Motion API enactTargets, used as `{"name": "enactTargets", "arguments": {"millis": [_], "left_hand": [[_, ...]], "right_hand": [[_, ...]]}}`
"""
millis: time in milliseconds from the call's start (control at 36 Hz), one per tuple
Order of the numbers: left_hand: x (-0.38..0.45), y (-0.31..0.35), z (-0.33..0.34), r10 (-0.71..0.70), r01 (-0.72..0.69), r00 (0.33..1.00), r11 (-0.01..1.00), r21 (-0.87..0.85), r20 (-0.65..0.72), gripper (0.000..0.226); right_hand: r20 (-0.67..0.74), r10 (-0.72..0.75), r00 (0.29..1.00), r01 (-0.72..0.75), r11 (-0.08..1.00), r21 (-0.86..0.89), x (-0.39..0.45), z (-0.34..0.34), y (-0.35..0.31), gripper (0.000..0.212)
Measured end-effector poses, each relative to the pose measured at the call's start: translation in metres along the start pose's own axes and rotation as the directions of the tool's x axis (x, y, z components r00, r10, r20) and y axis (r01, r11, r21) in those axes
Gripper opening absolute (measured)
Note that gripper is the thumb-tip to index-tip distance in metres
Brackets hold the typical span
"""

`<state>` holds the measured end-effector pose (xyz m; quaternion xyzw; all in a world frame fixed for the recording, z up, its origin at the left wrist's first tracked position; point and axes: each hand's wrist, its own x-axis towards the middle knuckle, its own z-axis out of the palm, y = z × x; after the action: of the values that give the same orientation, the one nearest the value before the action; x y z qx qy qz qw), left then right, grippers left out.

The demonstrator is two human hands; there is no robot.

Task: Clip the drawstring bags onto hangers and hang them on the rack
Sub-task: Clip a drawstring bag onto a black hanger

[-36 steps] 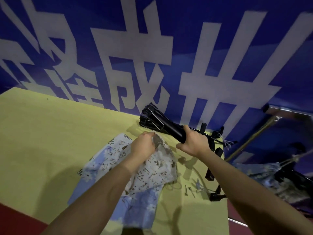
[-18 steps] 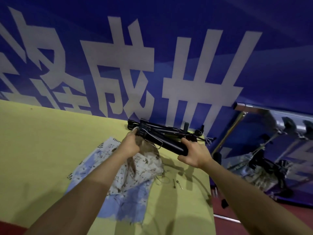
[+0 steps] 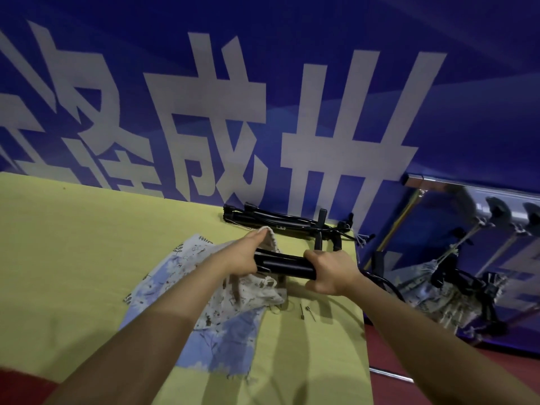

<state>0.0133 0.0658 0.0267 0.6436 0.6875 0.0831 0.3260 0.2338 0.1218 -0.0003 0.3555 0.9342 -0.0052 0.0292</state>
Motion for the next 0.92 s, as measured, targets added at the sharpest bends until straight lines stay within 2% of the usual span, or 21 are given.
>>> {"name": "enactTargets", "arguments": {"millis": [139,194,278,361,417,500,583,639,694,722,778,833,917], "left_hand": [[-0.001,0.026,0.010,0.078,-0.077,0.997,0.996,0.041,-0.017,0.094],[0.000,0.030,0.014,0.095,-0.080,0.992,0.981,0.175,-0.081,0.082],[0.001,0.031,0.018,0.166,-0.046,0.953,0.906,0.420,-0.255,0.051],[0.005,0.027,0.022,0.214,-0.013,0.918,0.858,0.513,-0.335,0.037],[0.009,0.024,0.024,0.188,0.032,0.904,0.866,0.498,-0.384,0.037],[0.015,0.018,0.023,0.128,0.092,0.872,0.905,0.415,-0.473,0.039],[0.016,0.012,0.019,0.054,0.117,0.818,0.959,0.258,-0.572,0.037],[0.015,0.009,0.014,0.015,0.105,0.776,0.983,0.153,-0.630,0.038],[0.013,0.008,0.010,-0.009,0.100,0.754,0.990,0.102,-0.657,0.039],[0.012,0.007,0.009,-0.017,0.099,0.749,0.991,0.087,-0.662,0.039],[0.009,0.005,0.006,-0.024,0.095,0.740,0.993,0.069,-0.672,0.038],[0.005,0.003,0.004,-0.027,0.092,0.729,0.994,0.059,-0.684,0.038],[-0.002,-0.001,0.001,-0.031,0.077,0.715,0.996,0.035,-0.699,0.038]], "right_hand": [[-0.046,-0.125,0.991,0.121,0.988,-0.093,0.017,-0.022,-0.017,0.043],[-0.080,-0.156,0.984,0.146,0.981,-0.124,0.023,-0.028,-0.019,0.045],[-0.139,-0.237,0.962,0.202,0.953,-0.224,0.030,-0.034,-0.020,0.039],[-0.280,-0.306,0.910,0.216,0.926,-0.309,0.035,-0.036,-0.018,0.026],[-0.401,-0.334,0.853,0.209,0.923,-0.324,0.036,-0.033,-0.015,0.023],[-0.560,-0.306,0.770,0.169,0.944,-0.283,0.033,-0.030,-0.013,0.037],[-0.630,-0.180,0.756,0.125,0.984,-0.130,0.026,-0.022,-0.021,0.031],[-0.523,-0.051,0.850,0.095,0.994,0.057,0.025,-0.014,-0.027,0.027],[-0.252,0.072,0.965,-0.001,0.962,0.271,0.026,-0.005,-0.031,0.031],[-0.135,0.103,0.986,-0.055,0.946,0.321,0.028,0.001,-0.032,0.034],[0.005,0.145,0.989,-0.138,0.925,0.355,0.033,0.009,-0.038,0.044],[0.091,0.203,0.975,-0.222,0.859,0.461,0.038,0.014,-0.045,0.051],[0.193,0.221,0.956,-0.293,0.739,0.606,0.045,0.013,-0.053,0.044]]}}
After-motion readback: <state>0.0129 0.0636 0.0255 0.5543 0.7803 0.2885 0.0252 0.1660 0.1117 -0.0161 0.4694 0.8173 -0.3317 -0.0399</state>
